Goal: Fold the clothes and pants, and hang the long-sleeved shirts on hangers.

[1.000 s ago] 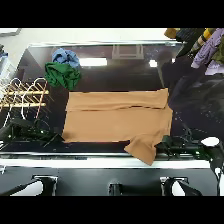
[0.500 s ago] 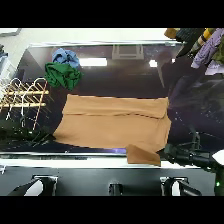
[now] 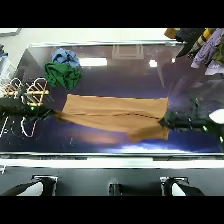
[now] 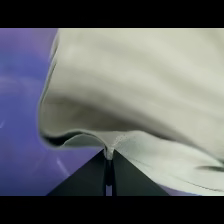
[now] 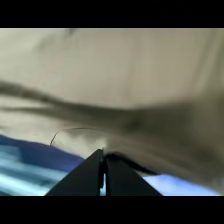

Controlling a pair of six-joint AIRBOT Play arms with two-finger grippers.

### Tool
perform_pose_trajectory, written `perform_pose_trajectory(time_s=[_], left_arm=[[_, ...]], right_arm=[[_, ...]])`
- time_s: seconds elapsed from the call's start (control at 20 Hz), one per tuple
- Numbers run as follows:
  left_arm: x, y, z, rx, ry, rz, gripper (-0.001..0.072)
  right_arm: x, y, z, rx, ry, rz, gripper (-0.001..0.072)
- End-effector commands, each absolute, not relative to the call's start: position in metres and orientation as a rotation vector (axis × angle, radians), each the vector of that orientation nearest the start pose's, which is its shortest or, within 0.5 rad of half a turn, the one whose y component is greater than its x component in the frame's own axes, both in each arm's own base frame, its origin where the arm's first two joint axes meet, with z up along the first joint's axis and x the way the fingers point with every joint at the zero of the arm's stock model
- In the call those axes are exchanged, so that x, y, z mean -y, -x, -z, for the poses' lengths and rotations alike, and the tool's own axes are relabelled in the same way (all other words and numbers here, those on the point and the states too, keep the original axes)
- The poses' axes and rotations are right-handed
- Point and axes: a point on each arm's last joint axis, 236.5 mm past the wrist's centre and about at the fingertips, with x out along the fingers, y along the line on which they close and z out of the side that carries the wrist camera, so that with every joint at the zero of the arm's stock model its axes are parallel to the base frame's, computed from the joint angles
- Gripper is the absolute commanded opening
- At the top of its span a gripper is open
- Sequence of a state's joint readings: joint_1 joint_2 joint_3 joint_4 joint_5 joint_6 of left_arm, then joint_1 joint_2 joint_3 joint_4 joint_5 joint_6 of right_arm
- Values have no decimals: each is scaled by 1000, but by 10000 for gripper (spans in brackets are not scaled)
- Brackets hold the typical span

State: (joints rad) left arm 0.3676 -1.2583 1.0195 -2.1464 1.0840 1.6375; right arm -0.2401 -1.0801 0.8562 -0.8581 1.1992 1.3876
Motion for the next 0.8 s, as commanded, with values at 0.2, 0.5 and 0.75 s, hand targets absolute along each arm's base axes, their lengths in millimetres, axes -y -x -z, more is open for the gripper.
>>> perform_pose_trajectory(time_s=[0.2, 0.5, 0.75], left_arm=[[-27, -480, -3, -1095, 688, 24, 13], [-21, -522, 22, -1115, 681, 43, 13], [-18, -540, 44, -1127, 682, 39, 13]], right_arm=[[-39, -443, -14, -1169, -638, -129, 28], [-20, -458, 0, -1155, -627, -38, 28], [-13, -471, 5, -1114, -643, -2, 28]])
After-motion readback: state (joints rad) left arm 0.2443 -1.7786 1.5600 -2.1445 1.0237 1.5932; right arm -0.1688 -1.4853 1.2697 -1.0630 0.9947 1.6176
